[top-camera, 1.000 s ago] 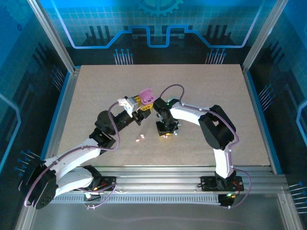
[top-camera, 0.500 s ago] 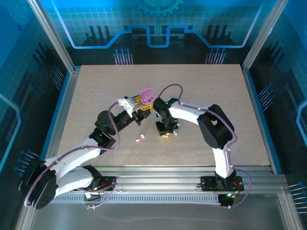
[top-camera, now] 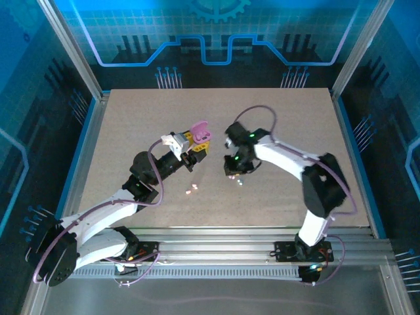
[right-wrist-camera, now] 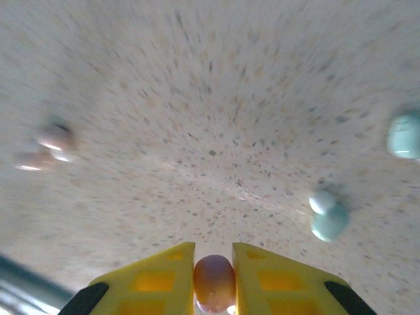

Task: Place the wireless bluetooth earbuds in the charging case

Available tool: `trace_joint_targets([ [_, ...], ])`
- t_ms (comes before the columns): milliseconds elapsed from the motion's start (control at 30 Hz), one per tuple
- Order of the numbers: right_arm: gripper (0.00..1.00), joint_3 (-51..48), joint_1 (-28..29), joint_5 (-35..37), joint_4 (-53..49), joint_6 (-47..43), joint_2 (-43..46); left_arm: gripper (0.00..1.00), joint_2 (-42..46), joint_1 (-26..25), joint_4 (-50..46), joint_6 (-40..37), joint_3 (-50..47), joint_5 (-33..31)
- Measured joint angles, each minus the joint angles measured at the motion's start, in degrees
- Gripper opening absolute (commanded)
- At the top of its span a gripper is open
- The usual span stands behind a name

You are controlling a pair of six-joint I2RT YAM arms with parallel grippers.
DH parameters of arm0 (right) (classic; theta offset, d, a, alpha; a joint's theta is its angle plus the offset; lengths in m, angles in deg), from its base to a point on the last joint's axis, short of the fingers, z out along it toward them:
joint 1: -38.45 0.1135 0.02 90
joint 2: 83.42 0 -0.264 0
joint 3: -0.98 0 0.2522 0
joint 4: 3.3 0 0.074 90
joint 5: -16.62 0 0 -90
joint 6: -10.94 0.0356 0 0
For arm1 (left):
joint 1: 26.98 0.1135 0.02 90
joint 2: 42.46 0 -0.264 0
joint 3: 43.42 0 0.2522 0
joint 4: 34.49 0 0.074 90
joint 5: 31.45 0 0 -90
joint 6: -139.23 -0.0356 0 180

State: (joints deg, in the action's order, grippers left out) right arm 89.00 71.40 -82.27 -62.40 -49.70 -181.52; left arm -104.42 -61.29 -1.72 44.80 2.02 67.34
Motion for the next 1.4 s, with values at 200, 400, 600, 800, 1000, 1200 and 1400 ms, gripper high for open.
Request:
trace_joint_targets([
  [200, 0.21, 0.1, -10.6, -12.0, 2.5, 1.3, 14.2, 0.32, -2.5, 0.0, 0.0, 0.0, 0.0, 1.8],
  [400, 0.21, 5.5, -12.3, -20.3, 0.8, 0.6, 18.5, 0.32, -6.1, 0.0, -0.2, 0.3, 1.2, 5.9],
  [600, 0.21, 6.9, -12.2, -26.8, 0.9, 0.6, 21.0, 0.32, -8.1, 0.0, 0.3, 1.4, 2.3, 9.4],
  [800, 0.21, 8.7, -10.6, -30.7, 1.4, 0.6, 20.9, 0.32, -8.8, 0.0, 0.5, 1.3, 2.6, 12.2],
  [1000, 0.20, 10.4, -8.3, -33.1, 2.9, 0.6, 20.0, 0.32, -9.4, -0.1, 0.5, 1.3, 3.6, 14.2],
  [1200, 0.20, 10.8, -7.5, -33.6, 3.4, 0.6, 18.2, 0.32, -9.4, -0.4, 0.7, 1.3, 3.7, 15.4],
  [1400, 0.20, 10.8, -7.1, -33.6, 3.5, 0.7, 17.8, 0.32, -9.4, -0.5, 1.8, 1.5, 3.7, 16.2],
])
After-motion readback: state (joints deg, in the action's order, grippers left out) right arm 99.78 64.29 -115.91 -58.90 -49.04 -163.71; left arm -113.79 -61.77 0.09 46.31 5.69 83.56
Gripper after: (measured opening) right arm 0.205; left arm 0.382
